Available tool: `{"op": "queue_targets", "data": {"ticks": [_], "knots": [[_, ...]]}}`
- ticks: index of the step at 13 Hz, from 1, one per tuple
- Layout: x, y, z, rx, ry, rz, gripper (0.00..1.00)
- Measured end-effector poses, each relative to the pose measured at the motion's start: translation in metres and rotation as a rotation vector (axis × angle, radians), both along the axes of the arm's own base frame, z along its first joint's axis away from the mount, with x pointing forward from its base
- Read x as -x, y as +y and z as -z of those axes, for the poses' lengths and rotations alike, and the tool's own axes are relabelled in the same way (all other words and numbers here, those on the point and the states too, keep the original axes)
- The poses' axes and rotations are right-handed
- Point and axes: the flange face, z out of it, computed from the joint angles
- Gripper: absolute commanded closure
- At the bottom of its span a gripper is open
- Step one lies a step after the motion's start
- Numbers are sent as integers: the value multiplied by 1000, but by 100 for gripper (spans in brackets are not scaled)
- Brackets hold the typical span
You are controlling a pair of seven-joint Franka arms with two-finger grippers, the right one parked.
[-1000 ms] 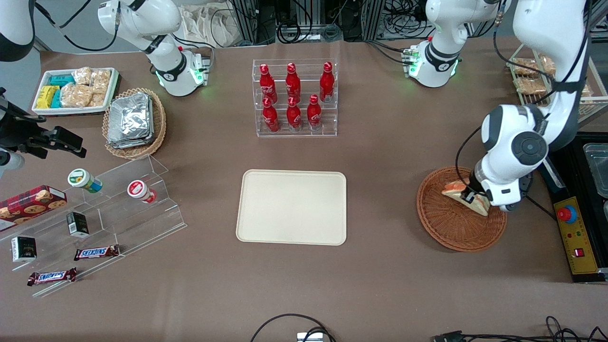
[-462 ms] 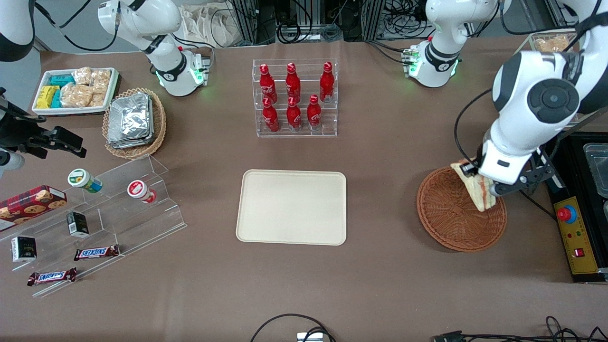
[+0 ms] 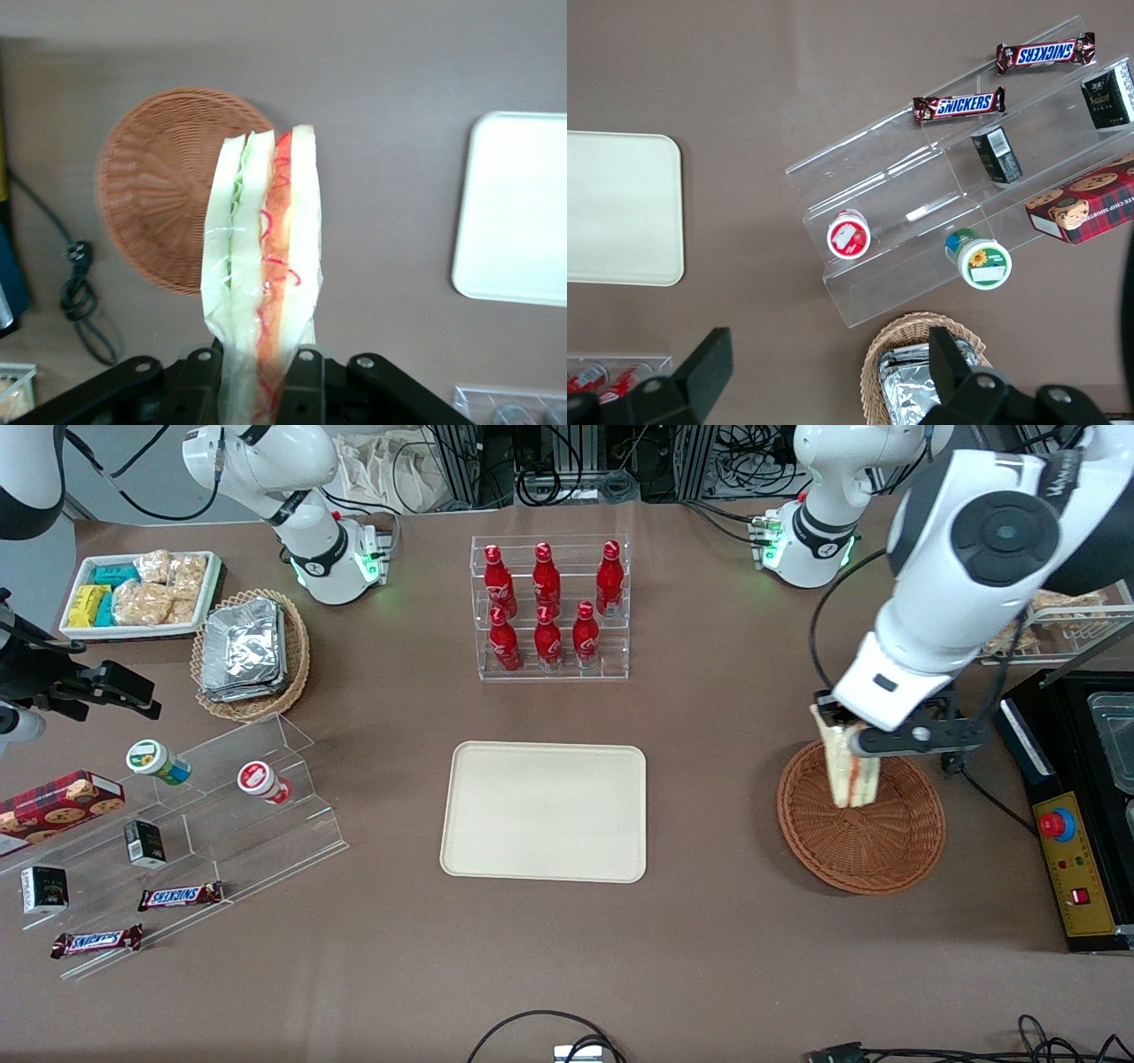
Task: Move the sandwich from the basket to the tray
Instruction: 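Carry the sandwich over the beige tray and lower it, then open the left gripper to release the sandwich onto the tray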
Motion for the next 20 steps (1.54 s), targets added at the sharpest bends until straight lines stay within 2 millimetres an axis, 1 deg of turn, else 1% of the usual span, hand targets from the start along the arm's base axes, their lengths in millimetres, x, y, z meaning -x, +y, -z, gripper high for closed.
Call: {"op": "queue_targets", "data": {"ticks": [2,4,6,8,10,11,13,14,15,16,18,19,20], "knots": [[6,-44,14,24,26,49,100],[13,-84,37,41,60,99,100],[17,-124,66,52,75,138,100],[14,-156,104,38,58,141,100],[8,-183,155,53,31,149,100],[4,-192,182,54,22,150,100],[-1,-202,231,48,15,143,100],[-2,-205,250,56,17,146,100],[-3,-209,263,67,20,153,100],[-2,-214,271,77,16,162,100],[0,-226,279,81,5,164,98],[1,-231,283,79,3,165,95],[2,-233,287,69,-1,169,89]]}}
